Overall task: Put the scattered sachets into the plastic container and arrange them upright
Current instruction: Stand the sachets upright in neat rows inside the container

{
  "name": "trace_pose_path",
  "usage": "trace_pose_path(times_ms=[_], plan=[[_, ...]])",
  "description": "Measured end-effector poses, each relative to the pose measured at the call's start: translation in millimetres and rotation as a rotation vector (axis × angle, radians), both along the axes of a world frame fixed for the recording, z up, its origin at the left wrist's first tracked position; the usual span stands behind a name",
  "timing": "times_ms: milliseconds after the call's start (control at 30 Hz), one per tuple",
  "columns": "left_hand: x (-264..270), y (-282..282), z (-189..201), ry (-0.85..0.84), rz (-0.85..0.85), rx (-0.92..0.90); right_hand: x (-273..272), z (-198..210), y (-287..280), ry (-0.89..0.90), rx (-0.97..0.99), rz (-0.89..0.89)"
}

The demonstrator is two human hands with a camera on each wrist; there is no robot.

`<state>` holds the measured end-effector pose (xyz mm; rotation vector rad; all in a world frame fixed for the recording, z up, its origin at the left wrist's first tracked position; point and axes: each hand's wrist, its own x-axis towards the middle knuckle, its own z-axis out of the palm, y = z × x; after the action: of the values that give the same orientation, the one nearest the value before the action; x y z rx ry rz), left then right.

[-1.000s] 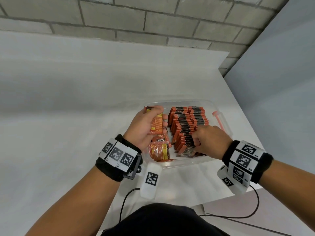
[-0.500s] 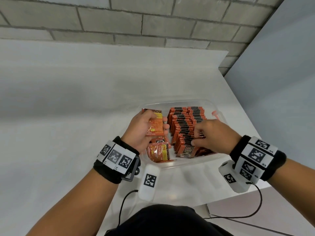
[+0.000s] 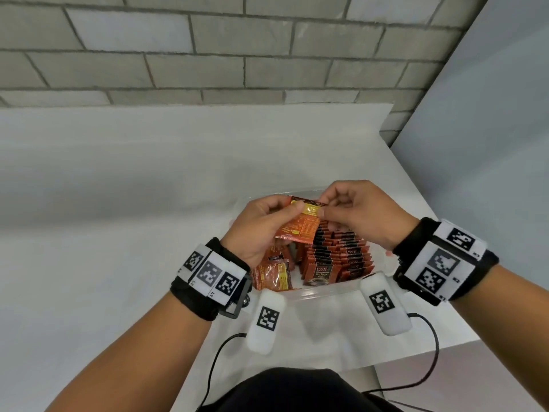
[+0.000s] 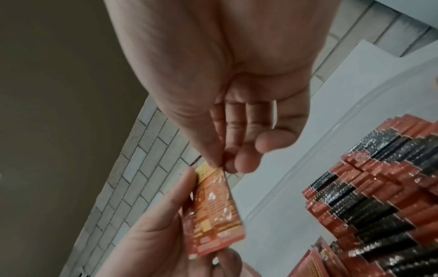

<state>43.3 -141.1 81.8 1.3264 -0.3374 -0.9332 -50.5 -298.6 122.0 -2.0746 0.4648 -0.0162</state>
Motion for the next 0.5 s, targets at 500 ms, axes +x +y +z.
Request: trace_pose_path(times_ms=[500], plan=[[1.5,-10.3,1.4,0.157,0.133,-0.014,-22.7,-19.9,-10.0,-0.214,-0.358,0.105]])
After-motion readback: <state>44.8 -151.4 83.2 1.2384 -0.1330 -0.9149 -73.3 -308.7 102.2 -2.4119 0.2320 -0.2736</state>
